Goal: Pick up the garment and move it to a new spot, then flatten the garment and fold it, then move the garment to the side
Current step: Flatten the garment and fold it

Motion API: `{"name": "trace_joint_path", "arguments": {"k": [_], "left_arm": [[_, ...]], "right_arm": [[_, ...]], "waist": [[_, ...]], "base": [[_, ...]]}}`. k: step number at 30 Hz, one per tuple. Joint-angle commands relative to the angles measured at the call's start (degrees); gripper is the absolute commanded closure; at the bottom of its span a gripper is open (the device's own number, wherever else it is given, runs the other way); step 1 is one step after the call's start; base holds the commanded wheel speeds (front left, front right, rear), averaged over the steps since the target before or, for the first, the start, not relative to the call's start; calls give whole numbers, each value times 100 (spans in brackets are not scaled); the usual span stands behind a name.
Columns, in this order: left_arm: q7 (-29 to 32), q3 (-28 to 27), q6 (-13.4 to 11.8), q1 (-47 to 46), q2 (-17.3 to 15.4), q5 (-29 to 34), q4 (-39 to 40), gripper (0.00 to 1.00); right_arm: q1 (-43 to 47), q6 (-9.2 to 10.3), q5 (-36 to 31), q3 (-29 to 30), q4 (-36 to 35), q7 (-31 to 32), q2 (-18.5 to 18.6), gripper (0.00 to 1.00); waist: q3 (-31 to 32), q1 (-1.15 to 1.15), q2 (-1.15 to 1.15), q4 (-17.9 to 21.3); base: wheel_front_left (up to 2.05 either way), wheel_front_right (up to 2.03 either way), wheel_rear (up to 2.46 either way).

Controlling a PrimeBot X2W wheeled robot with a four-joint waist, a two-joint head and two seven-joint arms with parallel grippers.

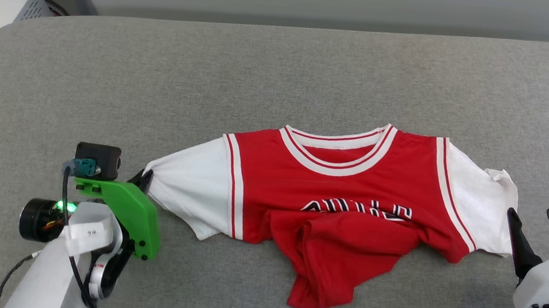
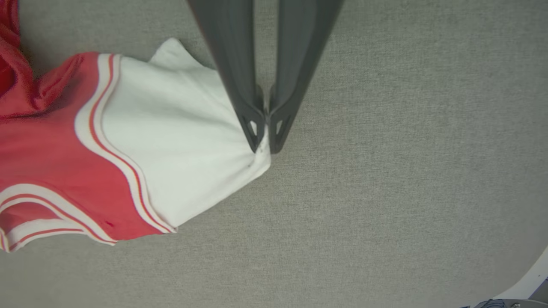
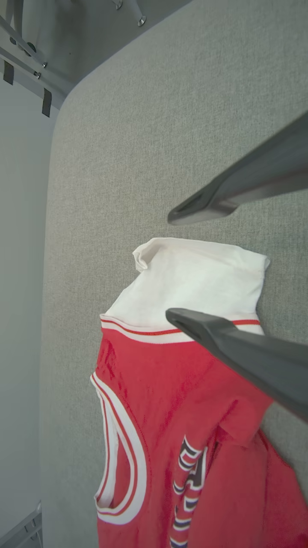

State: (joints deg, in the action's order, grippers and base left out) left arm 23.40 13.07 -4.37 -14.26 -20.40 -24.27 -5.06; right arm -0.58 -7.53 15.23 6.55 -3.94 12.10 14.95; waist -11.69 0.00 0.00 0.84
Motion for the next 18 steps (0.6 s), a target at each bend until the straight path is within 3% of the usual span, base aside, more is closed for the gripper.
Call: {"name": "trace_joint_path", "arguments": {"k": [1, 9, 15, 18], "left_arm": [[72, -38, -46, 203, -14, -123, 218, 100], [801, 0, -195, 910, -186, -378, 1873, 100], [1054, 145, -240, 867, -222, -315, 2439, 100], [1096, 221, -232, 790, -201, -289, 2555, 100]], "right_arm": [[-11, 4, -43, 7, 18, 195, 56, 0], [-848, 4, 356, -16, -42, 2767, 644, 0], [-1685, 4, 575, -202, 372, 3930, 1018, 0], [-1972, 4, 575, -294, 667, 4198, 1140, 0]], "waist": [[88, 0, 0, -166], [-156, 0, 0, -422], [-453, 0, 0, -586], [-602, 0, 0, -673]], "base": [[0, 0, 0], [0, 0, 0], [0, 0, 0], [0, 0, 0]]}}
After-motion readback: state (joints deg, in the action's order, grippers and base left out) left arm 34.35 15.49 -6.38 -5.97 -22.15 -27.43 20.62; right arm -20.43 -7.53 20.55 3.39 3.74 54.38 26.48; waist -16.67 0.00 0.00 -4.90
